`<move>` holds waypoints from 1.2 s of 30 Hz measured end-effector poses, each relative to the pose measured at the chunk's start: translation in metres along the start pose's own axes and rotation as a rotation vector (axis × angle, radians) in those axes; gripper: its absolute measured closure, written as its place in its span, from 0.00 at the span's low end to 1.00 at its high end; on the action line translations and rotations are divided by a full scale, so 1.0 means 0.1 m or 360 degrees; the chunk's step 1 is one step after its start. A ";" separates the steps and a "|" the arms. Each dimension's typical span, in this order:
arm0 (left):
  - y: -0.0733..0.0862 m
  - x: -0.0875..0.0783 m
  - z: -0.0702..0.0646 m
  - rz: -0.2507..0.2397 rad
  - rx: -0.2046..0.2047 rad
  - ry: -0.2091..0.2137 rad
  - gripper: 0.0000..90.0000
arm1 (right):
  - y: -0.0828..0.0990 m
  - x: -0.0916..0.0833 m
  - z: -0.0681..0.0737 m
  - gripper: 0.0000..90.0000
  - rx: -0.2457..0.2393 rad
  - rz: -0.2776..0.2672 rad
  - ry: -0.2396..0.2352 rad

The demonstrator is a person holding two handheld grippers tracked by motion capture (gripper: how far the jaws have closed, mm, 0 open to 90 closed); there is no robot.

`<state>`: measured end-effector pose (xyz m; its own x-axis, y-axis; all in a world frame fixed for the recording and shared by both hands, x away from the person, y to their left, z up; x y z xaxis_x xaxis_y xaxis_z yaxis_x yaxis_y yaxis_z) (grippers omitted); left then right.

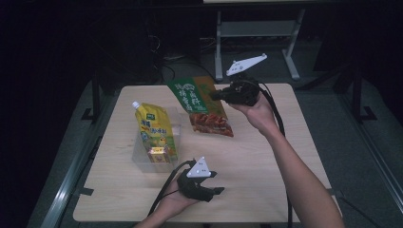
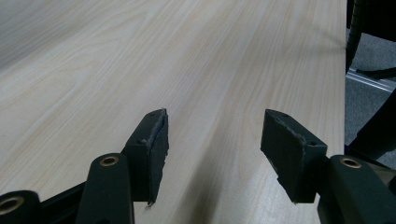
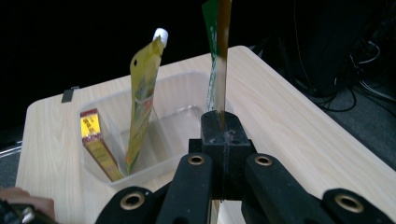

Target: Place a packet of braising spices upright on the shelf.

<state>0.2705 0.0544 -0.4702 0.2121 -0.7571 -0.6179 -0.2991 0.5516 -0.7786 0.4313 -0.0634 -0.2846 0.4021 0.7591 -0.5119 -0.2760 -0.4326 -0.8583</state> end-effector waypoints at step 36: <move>0.00 -0.06 -0.01 -0.0015 0.0032 -0.0004 0.45 | -0.50 1.20 0.24 1.00 0.0091 -0.0129 -0.0123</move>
Point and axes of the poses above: each handheld gripper's, and its own axes: x roughly forward along the jaws, y roughly out of its underside, z roughly to its left, the point moved 5 cm from there along x, roughly forward along the jaws, and after that the axes turned 2 degrees about y, right-handed, at the moved point
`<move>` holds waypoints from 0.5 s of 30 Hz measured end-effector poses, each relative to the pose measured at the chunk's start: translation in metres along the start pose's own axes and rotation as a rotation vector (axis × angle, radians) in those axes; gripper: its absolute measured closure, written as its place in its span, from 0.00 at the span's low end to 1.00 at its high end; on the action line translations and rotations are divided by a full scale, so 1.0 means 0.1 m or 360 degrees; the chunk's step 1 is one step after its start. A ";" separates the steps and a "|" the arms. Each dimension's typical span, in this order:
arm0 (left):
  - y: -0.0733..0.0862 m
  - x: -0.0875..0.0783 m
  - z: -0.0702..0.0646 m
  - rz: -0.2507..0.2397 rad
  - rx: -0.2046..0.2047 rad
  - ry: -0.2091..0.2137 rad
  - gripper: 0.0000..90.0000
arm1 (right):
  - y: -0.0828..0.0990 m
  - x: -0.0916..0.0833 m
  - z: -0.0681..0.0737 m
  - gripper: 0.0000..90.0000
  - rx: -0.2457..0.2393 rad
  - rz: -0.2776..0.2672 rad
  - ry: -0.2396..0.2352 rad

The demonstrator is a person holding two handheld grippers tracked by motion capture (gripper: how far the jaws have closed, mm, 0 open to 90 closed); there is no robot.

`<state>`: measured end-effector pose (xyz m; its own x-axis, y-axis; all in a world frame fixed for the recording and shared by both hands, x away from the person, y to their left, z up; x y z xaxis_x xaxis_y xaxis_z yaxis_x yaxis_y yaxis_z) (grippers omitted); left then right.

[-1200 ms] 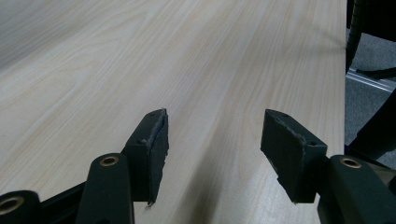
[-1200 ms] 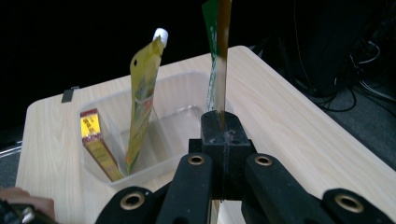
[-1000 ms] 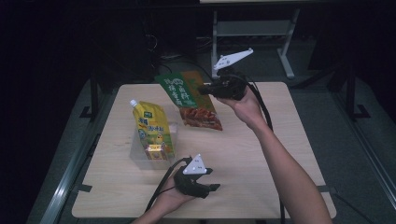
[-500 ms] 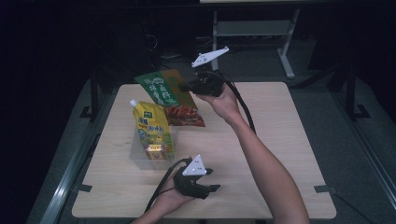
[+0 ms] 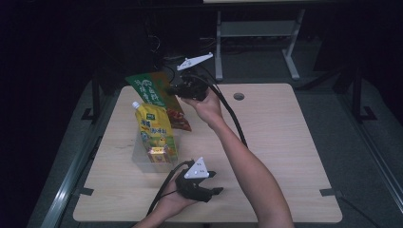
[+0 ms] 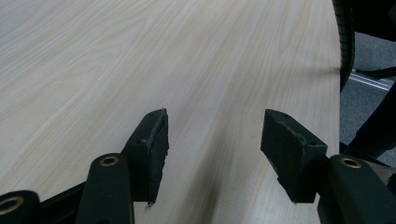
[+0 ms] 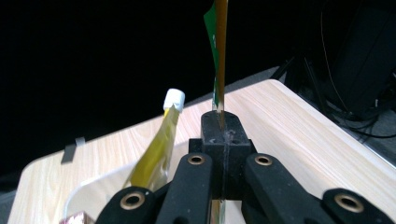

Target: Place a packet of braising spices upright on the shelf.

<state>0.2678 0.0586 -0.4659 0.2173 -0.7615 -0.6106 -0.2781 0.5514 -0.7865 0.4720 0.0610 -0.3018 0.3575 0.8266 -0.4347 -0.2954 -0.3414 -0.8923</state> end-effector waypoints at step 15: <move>0.00 -0.01 0.00 -0.0007 -0.0005 -0.0005 0.46 | 0.21 0.32 0.02 1.00 0.0088 -0.0055 0.0016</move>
Point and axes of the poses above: each handheld gripper's, and its own axes: x roughly forward along the jaws, y roughly out of its underside, z roughly to its left, the point moved 5 cm from there along x, roughly forward along the jaws, and after that the axes turned 2 degrees about y, right-handed, at the moved point
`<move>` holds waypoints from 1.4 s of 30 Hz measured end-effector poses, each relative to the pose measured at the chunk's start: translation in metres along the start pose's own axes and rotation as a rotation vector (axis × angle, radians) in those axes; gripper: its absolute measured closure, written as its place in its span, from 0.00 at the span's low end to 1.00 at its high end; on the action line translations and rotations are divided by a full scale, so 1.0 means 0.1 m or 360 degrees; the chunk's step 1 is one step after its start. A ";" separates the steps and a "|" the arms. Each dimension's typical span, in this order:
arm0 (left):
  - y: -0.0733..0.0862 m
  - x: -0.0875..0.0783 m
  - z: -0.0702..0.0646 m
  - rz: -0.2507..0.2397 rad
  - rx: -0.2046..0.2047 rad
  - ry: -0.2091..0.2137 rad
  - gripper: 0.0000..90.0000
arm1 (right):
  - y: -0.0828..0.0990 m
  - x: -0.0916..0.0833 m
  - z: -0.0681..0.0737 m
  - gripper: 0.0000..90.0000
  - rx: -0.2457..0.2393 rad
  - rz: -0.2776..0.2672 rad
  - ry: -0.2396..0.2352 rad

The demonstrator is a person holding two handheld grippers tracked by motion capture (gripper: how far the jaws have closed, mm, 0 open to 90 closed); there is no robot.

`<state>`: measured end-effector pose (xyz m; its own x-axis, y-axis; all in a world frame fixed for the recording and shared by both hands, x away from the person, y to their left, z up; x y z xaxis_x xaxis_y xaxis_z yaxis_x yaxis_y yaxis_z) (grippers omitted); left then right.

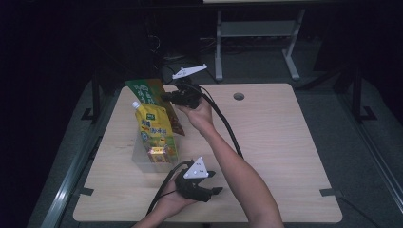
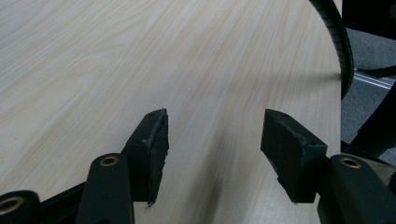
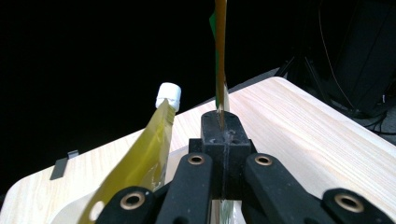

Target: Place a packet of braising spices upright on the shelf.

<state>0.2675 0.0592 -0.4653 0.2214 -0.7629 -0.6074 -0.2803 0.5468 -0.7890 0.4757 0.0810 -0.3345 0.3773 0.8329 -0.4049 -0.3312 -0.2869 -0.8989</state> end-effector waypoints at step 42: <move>-0.02 0.03 -0.01 0.0008 0.0023 0.0010 0.46 | 0.26 -0.03 0.01 1.00 -0.0077 0.0049 0.0008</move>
Point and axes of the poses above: each handheld gripper's, and its own axes: x roughly forward along the jaws, y roughly out of its underside, z roughly to its left, the point moved 5 cm from there along x, roughly forward along the jaws, and after that the axes turned 2 degrees about y, right-handed, at the moved point
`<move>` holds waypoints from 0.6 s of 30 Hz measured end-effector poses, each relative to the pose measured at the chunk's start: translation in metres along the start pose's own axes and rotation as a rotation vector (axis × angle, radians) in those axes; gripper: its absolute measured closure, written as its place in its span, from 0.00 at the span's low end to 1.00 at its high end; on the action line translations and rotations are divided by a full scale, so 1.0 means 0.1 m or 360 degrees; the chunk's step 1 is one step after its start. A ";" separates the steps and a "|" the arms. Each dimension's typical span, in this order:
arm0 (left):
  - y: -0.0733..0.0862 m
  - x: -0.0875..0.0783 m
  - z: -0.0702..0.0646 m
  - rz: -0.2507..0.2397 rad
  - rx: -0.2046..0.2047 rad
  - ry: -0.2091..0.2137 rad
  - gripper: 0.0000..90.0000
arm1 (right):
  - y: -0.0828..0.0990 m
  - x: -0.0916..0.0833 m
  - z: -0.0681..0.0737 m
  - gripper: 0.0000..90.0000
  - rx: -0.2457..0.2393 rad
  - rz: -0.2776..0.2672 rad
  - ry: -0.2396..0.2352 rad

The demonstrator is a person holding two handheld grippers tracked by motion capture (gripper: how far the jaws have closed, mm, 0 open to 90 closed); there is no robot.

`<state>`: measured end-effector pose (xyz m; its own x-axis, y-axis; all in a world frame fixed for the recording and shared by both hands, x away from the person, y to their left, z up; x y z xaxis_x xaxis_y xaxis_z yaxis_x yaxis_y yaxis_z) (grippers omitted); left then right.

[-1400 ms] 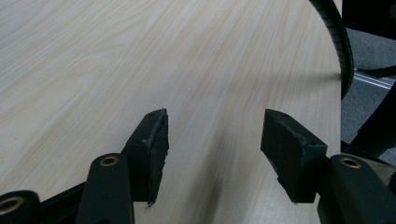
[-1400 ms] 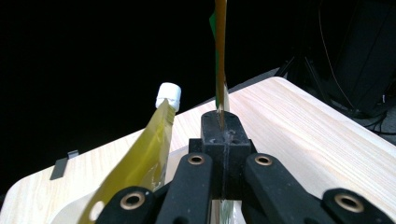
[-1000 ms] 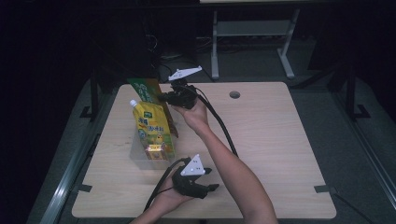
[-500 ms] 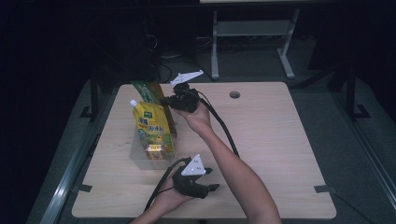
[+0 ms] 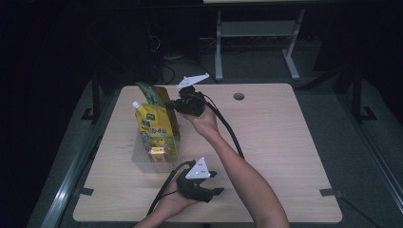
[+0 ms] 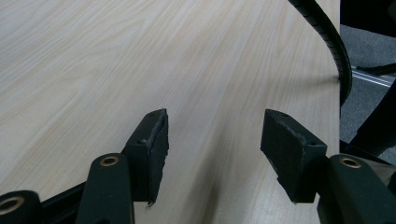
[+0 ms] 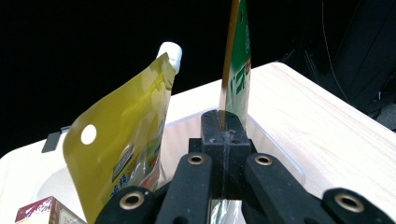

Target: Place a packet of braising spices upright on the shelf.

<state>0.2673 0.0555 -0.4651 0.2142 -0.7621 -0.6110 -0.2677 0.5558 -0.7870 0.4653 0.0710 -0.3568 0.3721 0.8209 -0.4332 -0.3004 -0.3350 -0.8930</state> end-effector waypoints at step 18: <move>0.00 0.01 -0.01 -0.0003 -0.0004 0.0002 0.46 | 0.07 -0.04 -0.01 1.00 0.0003 0.0003 -0.0014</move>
<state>0.2666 0.0543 -0.4652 0.2133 -0.7636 -0.6095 -0.2695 0.5537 -0.7879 0.4628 0.0652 -0.3614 0.3638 0.8244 -0.4336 -0.3025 -0.3356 -0.8921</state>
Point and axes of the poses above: each handheld gripper's, and its own axes: x roughly forward along the jaws, y roughly out of its underside, z roughly to its left, the point moved 5 cm from there along x, roughly forward along the jaws, and after that the axes turned 2 degrees about y, right-handed, at the moved point
